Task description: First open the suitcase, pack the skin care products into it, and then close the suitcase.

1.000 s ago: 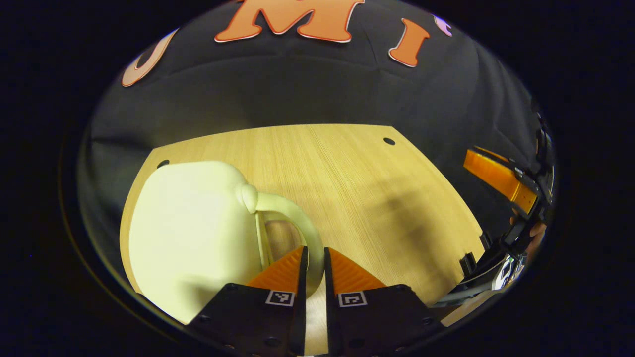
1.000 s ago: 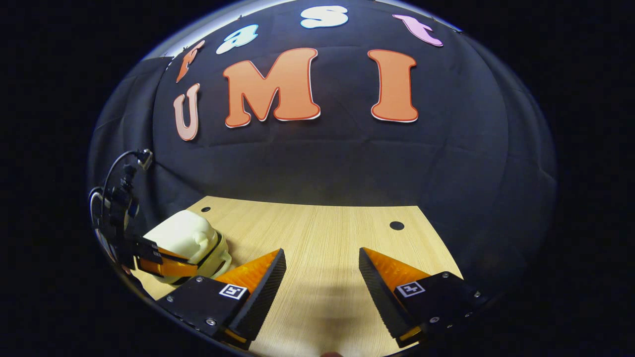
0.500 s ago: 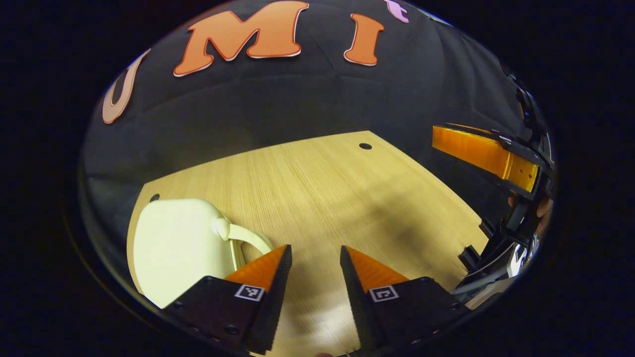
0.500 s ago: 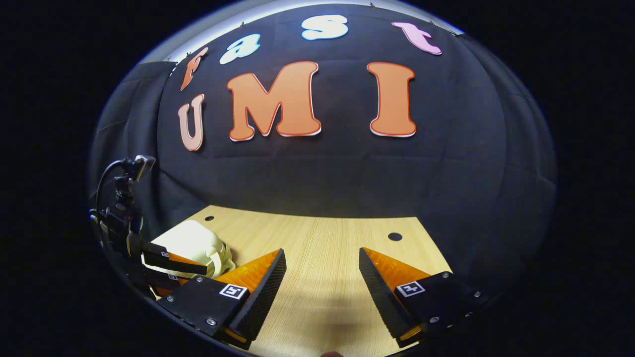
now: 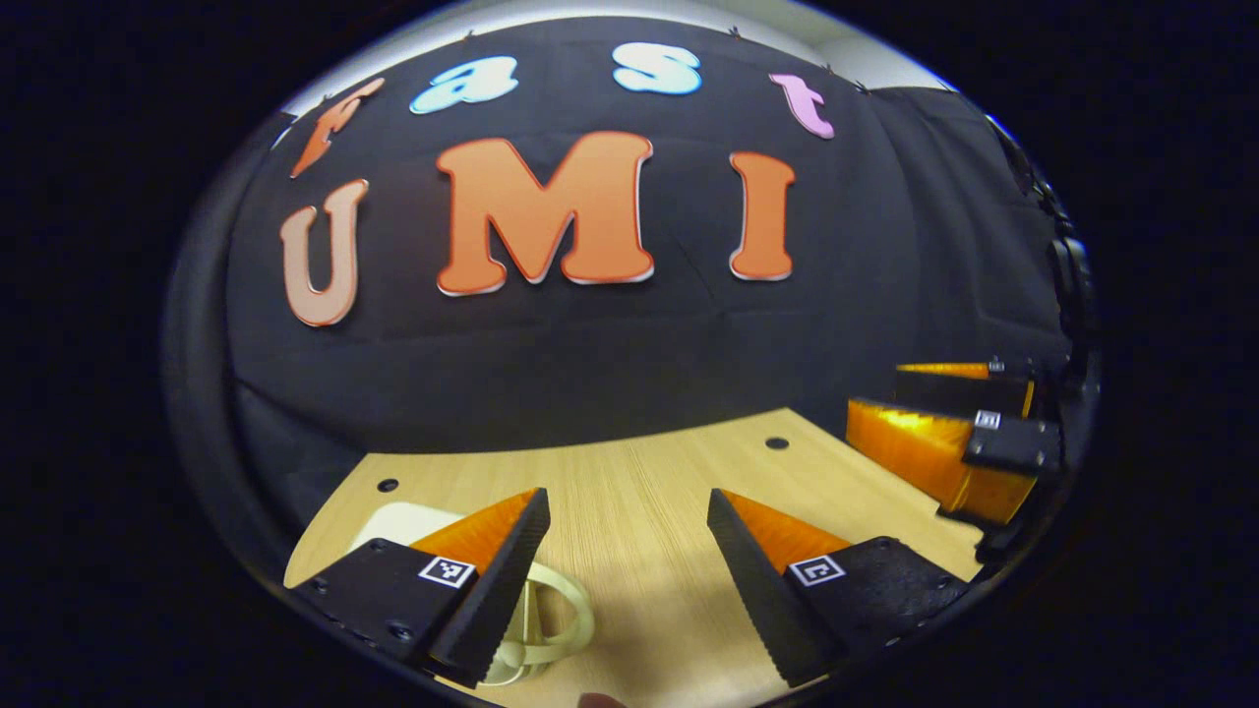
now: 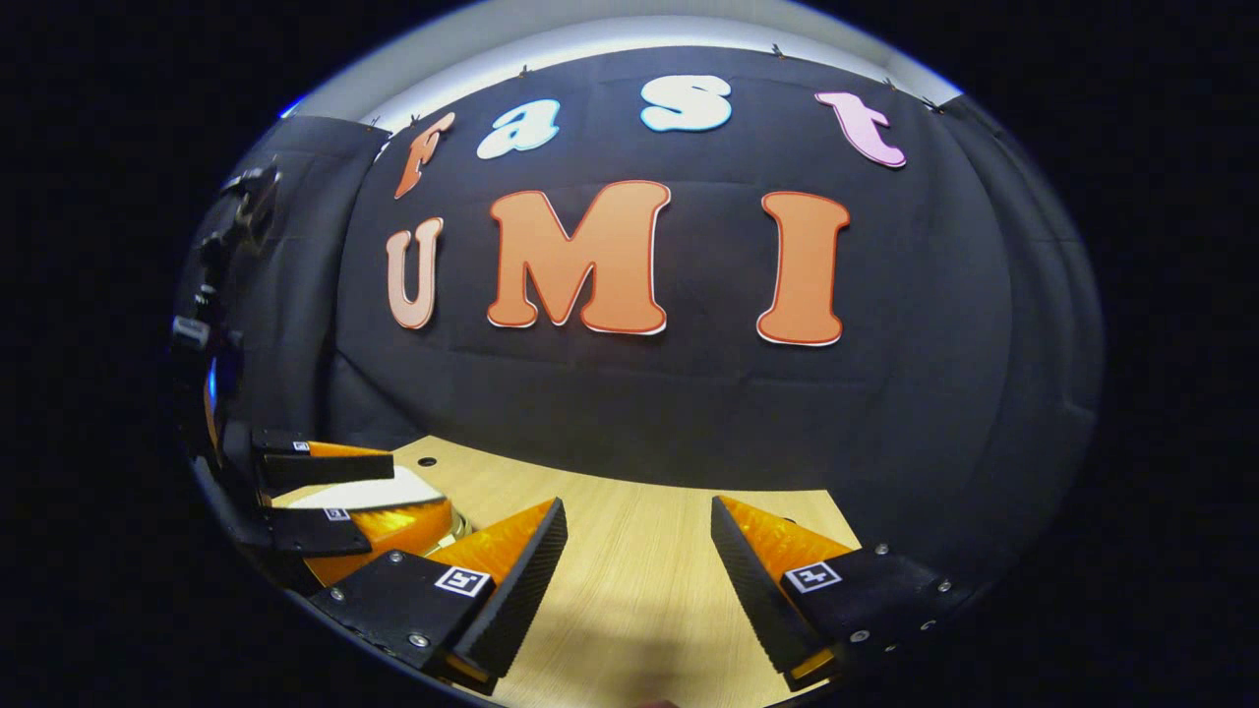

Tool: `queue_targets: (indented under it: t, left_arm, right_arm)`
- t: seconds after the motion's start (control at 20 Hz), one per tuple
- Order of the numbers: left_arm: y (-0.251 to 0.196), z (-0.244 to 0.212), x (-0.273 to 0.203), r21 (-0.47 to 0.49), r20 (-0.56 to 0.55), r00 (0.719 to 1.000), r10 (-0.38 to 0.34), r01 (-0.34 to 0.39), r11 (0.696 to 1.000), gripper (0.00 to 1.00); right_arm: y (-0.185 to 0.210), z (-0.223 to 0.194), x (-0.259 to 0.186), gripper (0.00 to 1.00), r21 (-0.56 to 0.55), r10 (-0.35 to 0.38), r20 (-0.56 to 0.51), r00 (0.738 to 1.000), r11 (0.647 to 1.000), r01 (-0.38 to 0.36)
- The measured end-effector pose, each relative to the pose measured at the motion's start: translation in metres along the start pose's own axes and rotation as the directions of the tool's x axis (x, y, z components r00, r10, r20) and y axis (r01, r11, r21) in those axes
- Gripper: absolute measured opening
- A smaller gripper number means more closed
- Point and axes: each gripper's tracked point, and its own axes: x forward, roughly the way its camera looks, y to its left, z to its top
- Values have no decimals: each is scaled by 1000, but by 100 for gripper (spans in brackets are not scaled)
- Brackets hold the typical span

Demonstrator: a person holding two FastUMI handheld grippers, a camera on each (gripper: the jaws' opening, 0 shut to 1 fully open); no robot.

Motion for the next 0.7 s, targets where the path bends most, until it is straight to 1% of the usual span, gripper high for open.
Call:
queue_targets:
  t: [0.15,0.25,0.35,0.5,0.55,0.7]
  left_arm:
    - [4,48,-17,-12,125,991,53,-52,999,98]
    - [4,75,-33,-22,180,982,55,-52,998,98]
    - [1,93,-46,-52,222,973,58,-48,998,98]
    - [2,108,-58,-66,263,963,52,-36,997,98]
    - [4,114,-61,-59,278,959,56,-41,997,100]
    - [11,120,-68,-29,308,949,72,-66,997,100]
  right_arm:
    - [-2,20,1,93,20,-13,51,999,1000,12]
    - [-6,29,0,94,36,-25,78,997,999,22]
    - [-11,35,-3,93,45,-36,95,995,998,32]
    - [-15,42,-7,93,43,-50,125,991,998,45]
    - [-15,42,-9,93,32,-55,132,990,998,51]
    - [-14,44,-14,93,3,-53,150,987,999,53]
